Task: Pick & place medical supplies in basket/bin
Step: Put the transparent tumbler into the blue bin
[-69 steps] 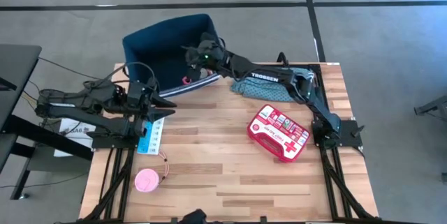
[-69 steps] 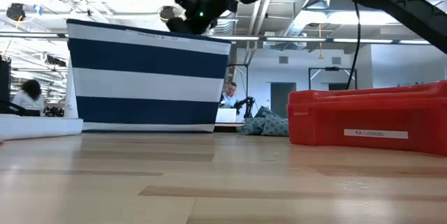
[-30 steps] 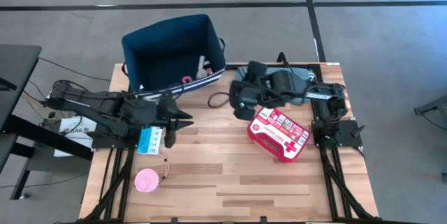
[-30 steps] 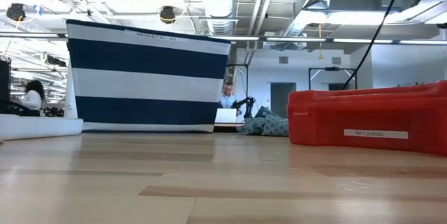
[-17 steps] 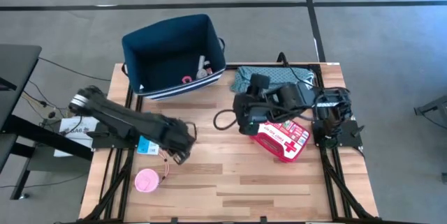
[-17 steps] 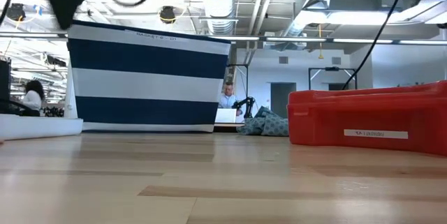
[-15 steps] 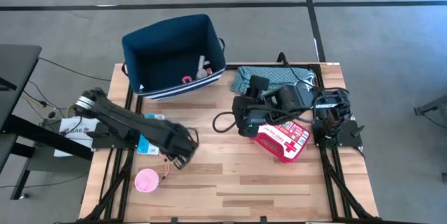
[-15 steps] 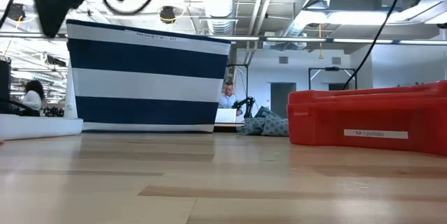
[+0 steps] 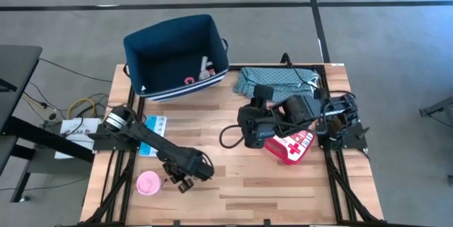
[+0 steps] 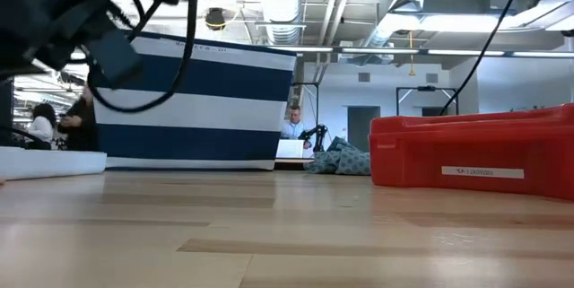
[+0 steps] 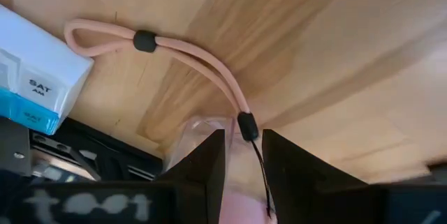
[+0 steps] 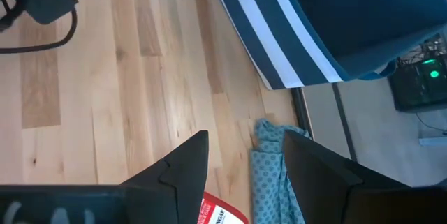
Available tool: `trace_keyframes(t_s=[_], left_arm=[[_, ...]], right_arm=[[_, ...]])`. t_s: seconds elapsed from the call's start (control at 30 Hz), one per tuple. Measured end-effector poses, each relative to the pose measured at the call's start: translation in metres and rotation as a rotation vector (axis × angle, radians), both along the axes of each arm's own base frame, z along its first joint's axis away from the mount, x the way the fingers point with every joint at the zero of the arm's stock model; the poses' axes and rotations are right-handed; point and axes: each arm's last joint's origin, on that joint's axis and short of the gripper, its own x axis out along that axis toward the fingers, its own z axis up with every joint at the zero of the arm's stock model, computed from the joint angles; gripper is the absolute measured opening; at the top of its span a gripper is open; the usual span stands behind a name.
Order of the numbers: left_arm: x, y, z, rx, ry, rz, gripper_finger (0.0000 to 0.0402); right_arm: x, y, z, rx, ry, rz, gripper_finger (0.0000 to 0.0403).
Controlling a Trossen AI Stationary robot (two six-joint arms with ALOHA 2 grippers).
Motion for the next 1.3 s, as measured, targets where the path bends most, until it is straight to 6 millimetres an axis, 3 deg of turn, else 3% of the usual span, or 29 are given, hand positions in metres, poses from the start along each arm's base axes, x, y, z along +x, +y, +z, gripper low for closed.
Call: trace_keyframes(t_s=[0.1, 0.67, 0.97, 1.3], left_arm=[[-0.001, -0.005, -0.008, 0.01, 0.024, -0.016, 0.0086], [0.001, -0.018, -0.01, -0.052, -0.055, -0.074, 0.0086], [0.001, -0.016, -0.011, 0.027, -0.095, -0.121, 0.0087], [-0.01, -0.027, -0.01, 0.056, -0.055, -0.151, 0.0086]], right_arm=[[0.0, 0.0, 0.0, 0.0, 0.0, 0.001, 0.0175], [0.004, -0.012, 0.0, -0.002, -0.003, -0.031, 0.0182], [0.004, -0.014, 0.0, 0.0, -0.002, -0.036, 0.0183], [0.004, -0.013, 0.0, 0.001, -0.002, -0.034, 0.0182]])
